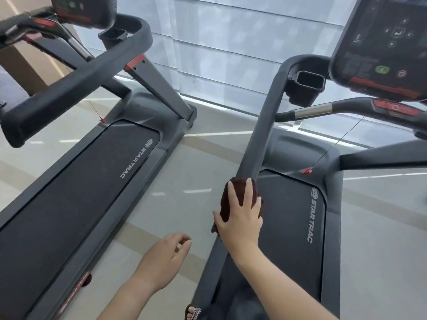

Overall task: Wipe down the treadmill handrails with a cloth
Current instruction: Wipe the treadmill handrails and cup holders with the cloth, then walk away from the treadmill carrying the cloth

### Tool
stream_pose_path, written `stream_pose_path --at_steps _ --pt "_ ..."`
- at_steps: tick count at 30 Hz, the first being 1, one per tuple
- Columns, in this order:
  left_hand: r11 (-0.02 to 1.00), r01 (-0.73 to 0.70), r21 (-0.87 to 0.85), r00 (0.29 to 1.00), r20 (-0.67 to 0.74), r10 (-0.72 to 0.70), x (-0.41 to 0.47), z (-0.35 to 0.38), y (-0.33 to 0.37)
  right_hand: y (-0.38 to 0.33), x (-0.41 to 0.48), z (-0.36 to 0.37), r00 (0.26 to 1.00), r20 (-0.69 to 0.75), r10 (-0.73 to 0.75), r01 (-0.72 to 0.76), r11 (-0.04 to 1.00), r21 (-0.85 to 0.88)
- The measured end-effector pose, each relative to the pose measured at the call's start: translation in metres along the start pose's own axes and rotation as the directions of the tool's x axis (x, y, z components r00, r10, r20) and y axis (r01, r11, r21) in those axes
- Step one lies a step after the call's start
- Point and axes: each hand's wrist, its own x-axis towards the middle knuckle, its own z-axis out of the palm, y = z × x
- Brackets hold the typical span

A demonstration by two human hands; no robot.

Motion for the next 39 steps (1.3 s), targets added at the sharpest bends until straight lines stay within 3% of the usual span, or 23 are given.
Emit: stream_pose_path --at_steps 4,10,14,18,21,25,30,35,39 --pt "1.0 0.0 0.004 1.0 0.005 0.0 0.001 0.004 0.016 0.024 -0.015 -0.001 0.995 -0.008 -0.101 0.101 0.98 0.169" --pt "0.99 -0.091 0.105 0.993 -0.066 0.098 0.022 -0.001 0.074 0.089 -0.017 -0.028 0.99 0.018 -0.141 0.124 0.917 0.378" --pt "0.964 -0.227 0.139 0.971 -0.045 0.236 0.043 0.027 0.142 0.154 -0.023 -0.054 0.999 0.013 -0.032 0.024 0.905 0.425" --pt "0.905 -0.393 0.165 0.919 0.115 0.378 0.069 0.083 0.22 0.235 -0.033 -0.088 0.99 -0.007 0.141 -0.124 0.894 0.43" --pt "0.827 -0.538 0.165 0.835 0.239 0.495 0.089 0.138 0.28 0.299 -0.046 -0.114 0.963 -0.047 0.265 -0.224 0.886 0.405" --pt "0.668 -0.732 0.131 0.643 0.455 0.615 0.102 0.211 0.353 0.366 -0.082 -0.142 0.875 -0.14 0.463 -0.371 0.828 0.421" --pt "0.392 -0.92 0.027 0.295 0.707 0.643 0.086 0.288 0.432 0.404 -0.151 -0.154 0.636 -0.237 0.734 -0.555 0.649 0.52" --pt "0.149 -0.97 -0.194 -0.082 0.831 0.55 0.044 0.355 0.489 0.407 -0.214 -0.152 0.241 -0.274 0.931 -0.67 0.364 0.647" --pt "-0.005 -0.919 -0.395 -0.371 0.857 0.356 0.001 0.401 0.51 0.395 -0.257 -0.158 -0.079 -0.275 0.958 -0.671 0.153 0.725"
